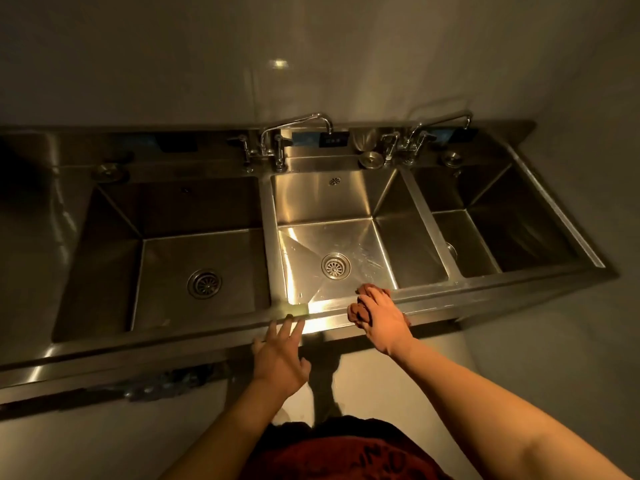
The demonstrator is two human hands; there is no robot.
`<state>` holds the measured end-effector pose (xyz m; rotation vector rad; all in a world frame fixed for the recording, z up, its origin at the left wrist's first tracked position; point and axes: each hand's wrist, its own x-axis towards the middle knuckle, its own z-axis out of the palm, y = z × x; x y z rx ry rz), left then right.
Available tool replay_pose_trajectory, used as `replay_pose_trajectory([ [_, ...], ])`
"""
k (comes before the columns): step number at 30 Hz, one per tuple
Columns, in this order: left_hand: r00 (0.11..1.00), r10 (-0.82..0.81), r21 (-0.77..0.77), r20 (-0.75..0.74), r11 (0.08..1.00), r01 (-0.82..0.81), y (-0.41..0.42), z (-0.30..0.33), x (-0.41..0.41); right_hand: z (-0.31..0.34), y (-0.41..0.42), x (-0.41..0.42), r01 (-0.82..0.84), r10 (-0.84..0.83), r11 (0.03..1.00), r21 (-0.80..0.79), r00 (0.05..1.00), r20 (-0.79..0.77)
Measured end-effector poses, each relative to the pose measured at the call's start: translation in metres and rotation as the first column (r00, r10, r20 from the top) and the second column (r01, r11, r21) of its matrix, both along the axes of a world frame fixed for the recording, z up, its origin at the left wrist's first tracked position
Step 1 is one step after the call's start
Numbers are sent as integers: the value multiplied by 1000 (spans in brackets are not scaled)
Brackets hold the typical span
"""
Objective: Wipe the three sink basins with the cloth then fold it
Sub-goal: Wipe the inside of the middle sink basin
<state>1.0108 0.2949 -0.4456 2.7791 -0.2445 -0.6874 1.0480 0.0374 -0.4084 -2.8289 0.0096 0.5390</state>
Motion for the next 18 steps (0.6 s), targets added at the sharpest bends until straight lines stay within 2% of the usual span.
replay_pose_trajectory([
  [5, 1000, -5, -71, -20, 997, 3, 19, 6, -4, -9, 63, 1, -183, 182, 983, 16, 982, 46],
  [9, 994, 97, 0, 44, 995, -97, 47, 5, -14, -20, 117, 6, -287, 285, 956, 57, 958, 45],
  [11, 988, 145, 11, 58, 989, -146, 62, 2, -18, -26, 136, 7, -277, 274, 957, 84, 961, 42],
  [14, 975, 215, 3, 48, 977, -215, 73, 0, -22, -33, 142, 3, -278, 268, 956, 96, 958, 102],
  [18, 957, 289, 33, 39, 956, -290, 57, 1, -24, -39, 118, 6, -392, 378, 912, 117, 917, 130],
])
